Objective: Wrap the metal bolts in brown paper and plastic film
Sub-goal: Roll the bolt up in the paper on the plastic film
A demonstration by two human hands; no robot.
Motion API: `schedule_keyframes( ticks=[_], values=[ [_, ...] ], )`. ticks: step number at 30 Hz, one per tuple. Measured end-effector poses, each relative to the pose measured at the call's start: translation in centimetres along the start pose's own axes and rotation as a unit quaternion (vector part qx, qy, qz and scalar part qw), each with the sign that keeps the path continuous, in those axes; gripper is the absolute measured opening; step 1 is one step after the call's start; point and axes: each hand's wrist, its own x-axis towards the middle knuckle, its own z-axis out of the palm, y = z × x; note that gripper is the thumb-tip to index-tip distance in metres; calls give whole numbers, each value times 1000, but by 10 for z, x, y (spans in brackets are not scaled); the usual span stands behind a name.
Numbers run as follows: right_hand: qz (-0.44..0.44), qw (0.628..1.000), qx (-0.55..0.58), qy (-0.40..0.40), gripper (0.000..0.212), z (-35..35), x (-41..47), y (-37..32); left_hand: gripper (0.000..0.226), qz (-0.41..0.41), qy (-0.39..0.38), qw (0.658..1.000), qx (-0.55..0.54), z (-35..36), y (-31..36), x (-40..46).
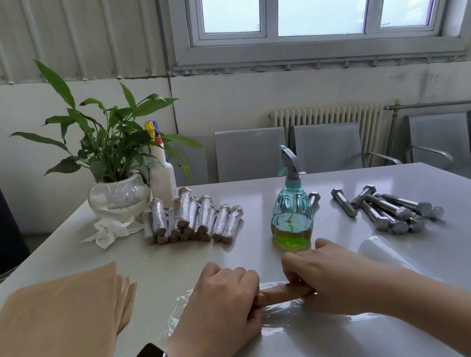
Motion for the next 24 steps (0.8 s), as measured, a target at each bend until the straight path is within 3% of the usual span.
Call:
schedule_keyframes(
  ticks=[5, 11, 16, 18, 20, 24],
  values=[
    [17, 995, 95, 9, 24, 6, -9, 9, 20, -17, -14, 999, -33, -1, -6, -1],
    [31, 988, 113, 99, 23, 31, -30, 6, 27, -38, -63, 996, -57, -2, -7, -2],
    [69, 969, 142, 188, 19, 40, -36, -4, 17, -116, -43, 966, -226, -10, -21, -8],
    [73, 967, 145, 198, 17, 40, -36, -5, 6, -138, -18, 968, -208, -17, -32, -11],
    [75, 967, 149, 195, 15, 41, -36, -5, 18, -147, -50, 975, -156, -18, -38, -13],
    [77, 969, 163, 168, 17, 44, -35, -2, 5, -114, -112, 982, -104, -7, -34, -11]
  ],
)
